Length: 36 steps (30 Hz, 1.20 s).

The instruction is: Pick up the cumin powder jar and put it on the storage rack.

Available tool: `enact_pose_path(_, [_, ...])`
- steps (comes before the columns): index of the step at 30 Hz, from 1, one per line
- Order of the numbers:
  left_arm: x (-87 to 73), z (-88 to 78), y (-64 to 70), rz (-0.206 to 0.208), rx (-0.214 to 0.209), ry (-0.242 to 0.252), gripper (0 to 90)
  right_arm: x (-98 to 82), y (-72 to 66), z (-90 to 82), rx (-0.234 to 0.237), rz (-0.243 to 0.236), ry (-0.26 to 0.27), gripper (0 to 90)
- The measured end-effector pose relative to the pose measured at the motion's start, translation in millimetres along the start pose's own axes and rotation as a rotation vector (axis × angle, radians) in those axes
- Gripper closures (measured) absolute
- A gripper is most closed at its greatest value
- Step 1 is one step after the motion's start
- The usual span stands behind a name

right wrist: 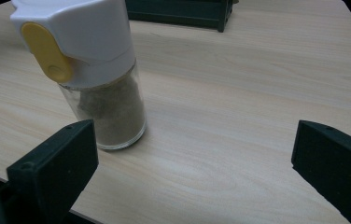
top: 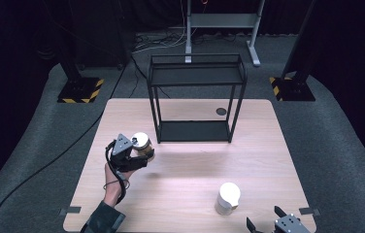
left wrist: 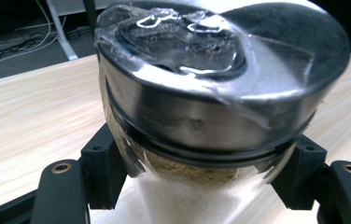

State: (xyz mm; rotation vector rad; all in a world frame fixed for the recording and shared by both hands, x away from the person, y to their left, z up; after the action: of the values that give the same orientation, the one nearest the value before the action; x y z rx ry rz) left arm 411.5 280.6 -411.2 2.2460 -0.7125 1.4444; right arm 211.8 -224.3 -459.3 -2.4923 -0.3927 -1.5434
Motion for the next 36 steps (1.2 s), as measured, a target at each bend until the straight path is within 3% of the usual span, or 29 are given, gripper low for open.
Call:
enact_pose_path(7, [6.6,3.1,2.4,0.0,-0.039,-0.008,30.7,1.7,-0.9,-0.7,0.003,-0.006,-0.002,0.0])
enact_pose_path(12, [11.7,3.0,6.3,0.007,-0.045,-0.001,30.6,1.0,-0.6,-0.3,0.021,0.0,0.003,0.0])
enact_pose_path(23, [34.2,4.7,10.6,0.022,-0.094,0.014,30.6,3.0,-2.7,-1.7,0.041,-0.011,0.003,0.0])
enact_pose_path(29, [46.9,9.0,9.7,0.029,-0.113,0.021,30.6,3.9,-6.0,-1.8,0.026,-0.022,0.004,0.0])
enact_pose_path(36, [56.8,13.7,7.6,0.007,-0.127,0.034,30.7,3.6,-7.4,0.9,0.027,-0.034,-0.012,0.0])
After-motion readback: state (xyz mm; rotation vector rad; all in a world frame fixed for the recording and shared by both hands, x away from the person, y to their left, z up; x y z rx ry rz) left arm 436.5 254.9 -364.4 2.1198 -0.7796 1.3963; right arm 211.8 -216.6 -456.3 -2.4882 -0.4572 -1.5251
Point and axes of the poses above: each handheld gripper's, and its own axes: z roughly forward along the jaws, x roughly out of its top, y roughly to its right, the point moved 9 cm from there along z, roughly forward along the jaws, and after that the axes turned 2 degrees about -x, right-handed, at the moved point
